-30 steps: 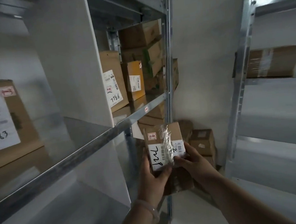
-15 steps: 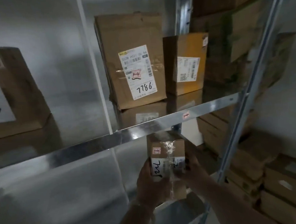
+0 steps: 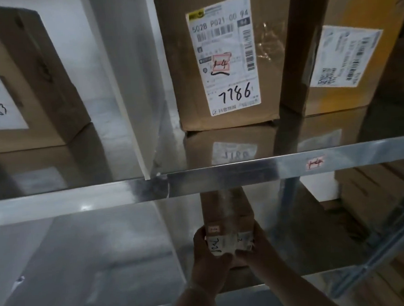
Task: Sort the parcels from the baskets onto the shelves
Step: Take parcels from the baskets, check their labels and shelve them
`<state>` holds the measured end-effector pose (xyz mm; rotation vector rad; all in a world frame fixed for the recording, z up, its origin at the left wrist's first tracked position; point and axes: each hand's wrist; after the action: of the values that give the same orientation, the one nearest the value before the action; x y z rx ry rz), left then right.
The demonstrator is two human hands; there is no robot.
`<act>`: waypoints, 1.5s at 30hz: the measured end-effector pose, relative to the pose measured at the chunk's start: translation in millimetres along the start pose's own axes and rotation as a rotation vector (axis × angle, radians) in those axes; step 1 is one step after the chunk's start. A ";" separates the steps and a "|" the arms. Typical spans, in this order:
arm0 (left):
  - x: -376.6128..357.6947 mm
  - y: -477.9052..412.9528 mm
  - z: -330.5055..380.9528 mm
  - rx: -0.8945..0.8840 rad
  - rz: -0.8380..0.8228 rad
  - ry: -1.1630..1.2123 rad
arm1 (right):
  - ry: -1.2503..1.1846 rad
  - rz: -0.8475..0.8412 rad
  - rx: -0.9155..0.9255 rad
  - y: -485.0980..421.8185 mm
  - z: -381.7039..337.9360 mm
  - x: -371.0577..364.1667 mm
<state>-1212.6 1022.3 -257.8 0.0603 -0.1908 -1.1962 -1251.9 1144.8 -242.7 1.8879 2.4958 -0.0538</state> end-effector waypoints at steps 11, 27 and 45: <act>-12.0 -19.9 0.2 -0.004 0.051 0.127 | -0.019 -0.111 0.038 -30.3 23.7 3.4; 0.2 53.9 8.1 -0.070 0.003 -0.114 | 0.306 -0.026 -0.126 59.1 -4.9 21.1; 314.8 263.1 -28.5 0.034 0.223 -0.176 | 0.375 -0.398 -0.024 237.6 -34.5 -248.7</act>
<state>-855.0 824.7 -210.7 -0.0362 -0.3633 -0.9758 -955.2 971.4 -205.6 1.4749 3.0635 0.3580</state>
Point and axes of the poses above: each hand's wrist, its own y-axis away from the middle knuckle, its own x-axis out of the back of the hand, z = x × y, and after that the axes turned 3 degrees about x, right-handed
